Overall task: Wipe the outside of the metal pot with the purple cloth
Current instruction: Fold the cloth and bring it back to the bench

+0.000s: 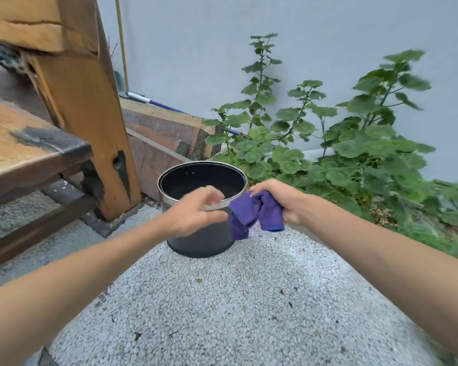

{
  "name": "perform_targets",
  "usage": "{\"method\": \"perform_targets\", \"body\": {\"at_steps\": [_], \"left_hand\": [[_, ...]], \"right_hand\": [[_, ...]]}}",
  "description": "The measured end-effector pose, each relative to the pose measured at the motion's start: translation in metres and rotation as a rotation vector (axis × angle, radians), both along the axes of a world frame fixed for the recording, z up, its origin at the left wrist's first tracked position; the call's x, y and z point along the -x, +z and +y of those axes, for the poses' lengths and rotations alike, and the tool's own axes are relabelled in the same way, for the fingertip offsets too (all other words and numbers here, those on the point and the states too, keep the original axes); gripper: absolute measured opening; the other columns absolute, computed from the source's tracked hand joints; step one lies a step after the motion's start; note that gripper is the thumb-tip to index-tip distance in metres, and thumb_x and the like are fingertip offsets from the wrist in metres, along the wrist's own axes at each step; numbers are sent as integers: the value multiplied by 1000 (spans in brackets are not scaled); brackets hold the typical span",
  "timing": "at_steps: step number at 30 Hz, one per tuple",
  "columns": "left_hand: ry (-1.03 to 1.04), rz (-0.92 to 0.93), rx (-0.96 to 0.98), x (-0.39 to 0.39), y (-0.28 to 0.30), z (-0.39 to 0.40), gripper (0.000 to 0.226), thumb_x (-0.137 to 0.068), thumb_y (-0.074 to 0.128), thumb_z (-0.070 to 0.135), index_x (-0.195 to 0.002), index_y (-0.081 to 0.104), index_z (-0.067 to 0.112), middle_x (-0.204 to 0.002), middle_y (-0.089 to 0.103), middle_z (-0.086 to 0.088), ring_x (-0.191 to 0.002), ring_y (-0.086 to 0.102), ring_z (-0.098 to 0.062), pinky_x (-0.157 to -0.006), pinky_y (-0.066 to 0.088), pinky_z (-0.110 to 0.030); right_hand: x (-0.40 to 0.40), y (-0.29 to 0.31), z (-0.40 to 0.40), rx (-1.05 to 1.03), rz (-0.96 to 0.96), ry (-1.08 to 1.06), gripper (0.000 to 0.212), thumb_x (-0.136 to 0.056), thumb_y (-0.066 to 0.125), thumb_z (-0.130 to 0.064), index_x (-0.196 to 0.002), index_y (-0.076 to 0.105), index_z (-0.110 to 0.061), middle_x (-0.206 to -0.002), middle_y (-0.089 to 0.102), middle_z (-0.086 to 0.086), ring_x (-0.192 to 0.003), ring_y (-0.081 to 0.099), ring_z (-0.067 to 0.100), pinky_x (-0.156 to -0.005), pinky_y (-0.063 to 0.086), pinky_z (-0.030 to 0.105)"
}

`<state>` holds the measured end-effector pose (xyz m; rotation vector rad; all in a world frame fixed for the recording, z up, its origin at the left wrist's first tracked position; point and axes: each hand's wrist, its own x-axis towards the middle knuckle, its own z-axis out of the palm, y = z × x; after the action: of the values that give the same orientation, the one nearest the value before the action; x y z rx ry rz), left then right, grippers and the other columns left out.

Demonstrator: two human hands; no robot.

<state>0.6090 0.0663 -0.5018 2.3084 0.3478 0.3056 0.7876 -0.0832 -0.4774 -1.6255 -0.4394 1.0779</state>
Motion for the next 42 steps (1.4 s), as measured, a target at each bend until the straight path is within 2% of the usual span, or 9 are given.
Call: {"method": "perform_targets", "body": {"at_steps": [6,12,16,20,25,29,33,37,42], "left_hand": [[-216,-184,62,-19,36,-48,37,-83,77,34,-117,63,29,-116,66,9,-109,61,-4,-92,55,-32],[-289,-254,232,-32,31,-62,17,-93,69,27,-95,76,11,-86,69,8,-81,63,-8,-75,47,-22],[12,-186,585,-41,9,-68,41,-100,55,33,-77,72,3,-75,66,1,-74,56,-11,-74,43,-30],[326,-70,815,-45,-5,-64,43,-99,52,43,-79,75,12,-95,74,-14,-88,68,-27,-86,51,-37],[-70,75,878,-34,-4,-68,83,-82,56,74,-97,69,-6,-99,73,-18,-93,69,-29,-87,56,-37],[-102,-26,659,-28,-1,-65,32,-78,79,49,-85,68,20,-81,74,6,-76,67,-6,-65,51,-19],[-62,-98,648,-27,5,-55,21,-93,67,38,-90,77,20,-88,77,4,-83,69,-6,-69,51,-17],[-39,-9,586,-22,12,-38,31,-93,64,40,-80,75,14,-76,73,5,-71,65,-4,-59,47,-14],[93,141,628,-36,24,-28,21,-67,72,36,-71,74,16,-71,67,-3,-69,61,-18,-72,45,-33]], "right_hand": [[18,36,-42,-192,304,87,47,-78,40,-11,-122,54,-3,-99,60,18,-71,63,27,-65,56,31],[8,28,-89,-220,410,50,51,-88,55,-36,-116,65,6,-112,62,22,-86,60,30,-84,47,36],[7,10,-112,-271,603,265,72,-95,59,-55,-139,55,2,-137,58,22,-119,59,35,-107,42,41],[16,8,-119,-65,218,292,54,-83,77,-47,-128,67,-18,-125,64,9,-104,62,20,-90,54,31],[31,8,-112,121,-192,220,32,-80,84,-33,-110,74,-27,-98,70,-1,-83,58,13,-62,43,24],[29,5,-107,232,-448,188,34,-78,81,-48,-110,70,-44,-89,74,-17,-77,59,6,-61,41,25],[24,2,-103,207,-532,163,22,-99,53,-39,-105,72,-30,-81,68,-7,-61,59,9,-51,44,21],[16,10,-105,274,-494,198,34,-102,46,-41,-100,71,-17,-100,75,5,-80,72,18,-73,58,36],[4,24,-100,219,-806,243,41,-101,48,-29,-72,48,0,-67,45,0,-64,40,13,-66,31,36]]}}
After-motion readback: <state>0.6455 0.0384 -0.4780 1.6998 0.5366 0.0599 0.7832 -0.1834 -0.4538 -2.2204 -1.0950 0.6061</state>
